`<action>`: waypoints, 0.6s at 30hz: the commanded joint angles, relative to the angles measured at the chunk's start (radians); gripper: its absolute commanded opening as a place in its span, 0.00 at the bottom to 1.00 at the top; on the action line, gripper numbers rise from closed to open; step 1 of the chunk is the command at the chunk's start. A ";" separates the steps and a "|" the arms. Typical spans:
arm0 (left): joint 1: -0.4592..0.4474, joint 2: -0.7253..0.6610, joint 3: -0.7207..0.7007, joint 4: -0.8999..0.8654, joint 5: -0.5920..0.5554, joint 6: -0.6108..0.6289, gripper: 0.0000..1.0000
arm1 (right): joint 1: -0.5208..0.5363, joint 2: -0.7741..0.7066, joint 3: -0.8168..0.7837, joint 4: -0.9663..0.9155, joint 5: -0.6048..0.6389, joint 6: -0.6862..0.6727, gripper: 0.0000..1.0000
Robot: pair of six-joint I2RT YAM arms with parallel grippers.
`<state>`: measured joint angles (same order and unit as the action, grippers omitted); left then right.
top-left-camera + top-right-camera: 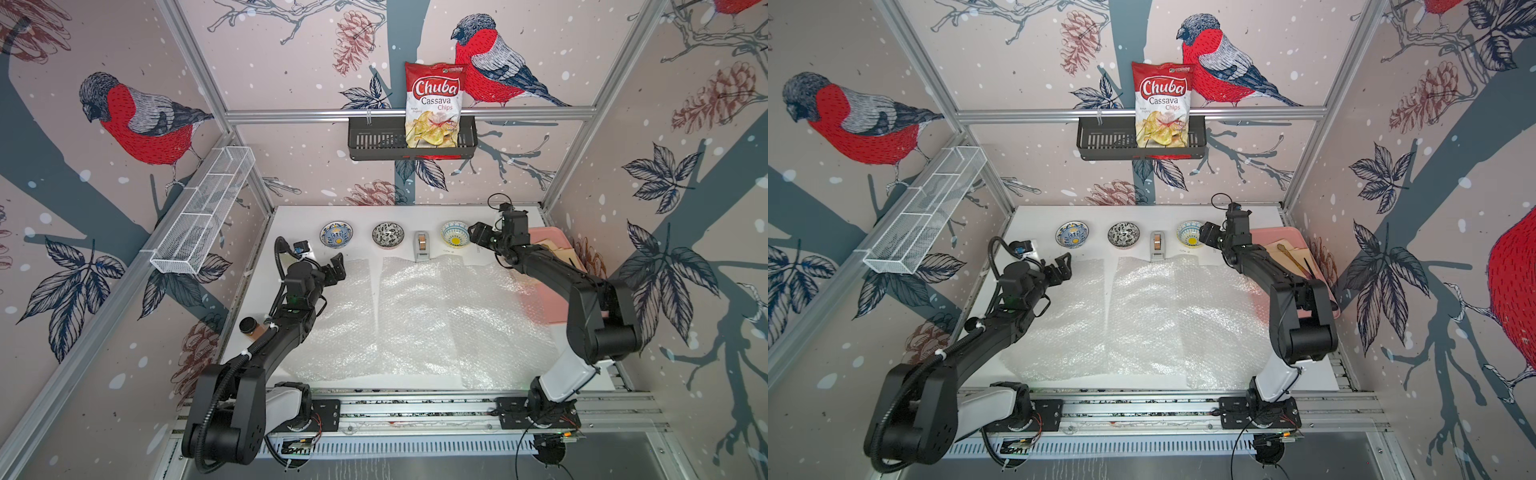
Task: Wrap bowls in bubble wrap
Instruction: Pick up the bowl from the center of the board.
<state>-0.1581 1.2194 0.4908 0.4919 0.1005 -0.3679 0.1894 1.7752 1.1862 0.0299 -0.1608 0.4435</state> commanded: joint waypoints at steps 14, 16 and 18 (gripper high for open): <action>-0.091 0.047 -0.017 -0.017 0.097 0.010 0.94 | 0.003 0.391 0.406 -0.302 -0.029 -0.011 0.42; -0.090 0.047 -0.016 -0.018 0.100 0.007 0.95 | 0.004 0.417 0.428 -0.314 -0.033 -0.009 0.37; -0.092 0.048 -0.015 -0.018 0.106 0.005 0.94 | 0.004 0.428 0.436 -0.314 -0.037 -0.006 0.26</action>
<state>-0.2489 1.2697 0.4744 0.4599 0.1898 -0.3653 0.1905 2.1899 1.6051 -0.2554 -0.1867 0.4427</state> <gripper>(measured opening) 0.944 0.301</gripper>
